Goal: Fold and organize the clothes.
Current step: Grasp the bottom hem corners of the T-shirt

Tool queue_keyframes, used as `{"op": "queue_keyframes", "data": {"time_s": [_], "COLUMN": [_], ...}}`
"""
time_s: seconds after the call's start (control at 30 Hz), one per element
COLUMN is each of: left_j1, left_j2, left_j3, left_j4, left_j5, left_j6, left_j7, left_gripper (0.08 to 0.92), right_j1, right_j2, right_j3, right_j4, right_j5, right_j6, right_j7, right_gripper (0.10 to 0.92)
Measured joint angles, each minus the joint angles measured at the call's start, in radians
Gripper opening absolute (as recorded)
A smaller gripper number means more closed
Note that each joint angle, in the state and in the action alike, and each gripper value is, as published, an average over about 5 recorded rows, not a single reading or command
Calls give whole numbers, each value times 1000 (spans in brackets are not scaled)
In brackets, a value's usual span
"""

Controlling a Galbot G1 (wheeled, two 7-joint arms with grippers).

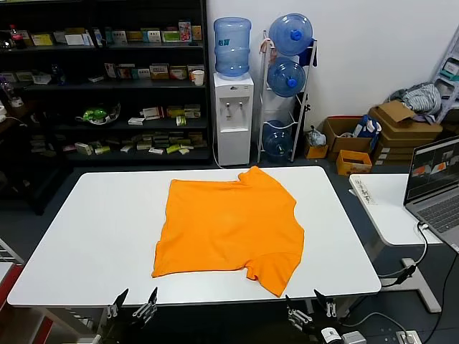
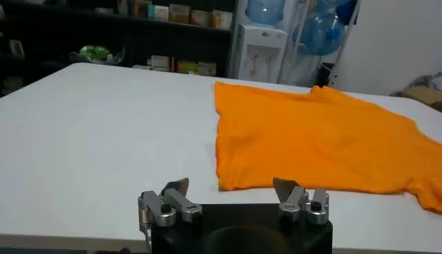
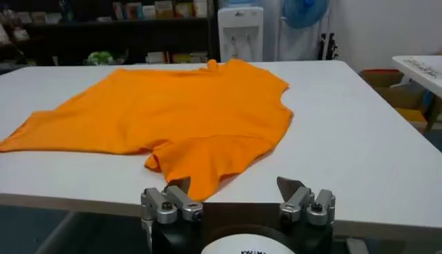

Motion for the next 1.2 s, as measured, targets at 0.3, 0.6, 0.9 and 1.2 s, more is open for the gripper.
{"op": "queue_keyframes", "data": {"time_s": [0.3, 0.6, 0.9, 1.2], "left_j1": [-31, -145, -237, -289], "left_j2": [23, 56, 60, 48], "left_j3": [8, 35, 67, 96], "left_j4": [25, 117, 197, 250], "left_j5": [-34, -97, -119, -122], "left_j6": [5, 27, 52, 64], "left_j7": [8, 26, 23, 12], "left_gripper": [823, 823, 823, 715], "right_j1": [57, 169, 242, 263], "right_j2": [0, 30, 61, 72], "right_j3": [-31, -100, -147, -163], "right_j4": [-30, -110, -190, -224], "right_j5": [-8, -30, -62, -82], "right_j6": [0, -21, -24, -28], "right_j7": [19, 49, 72, 90], "right_gripper": [823, 823, 823, 697]}}
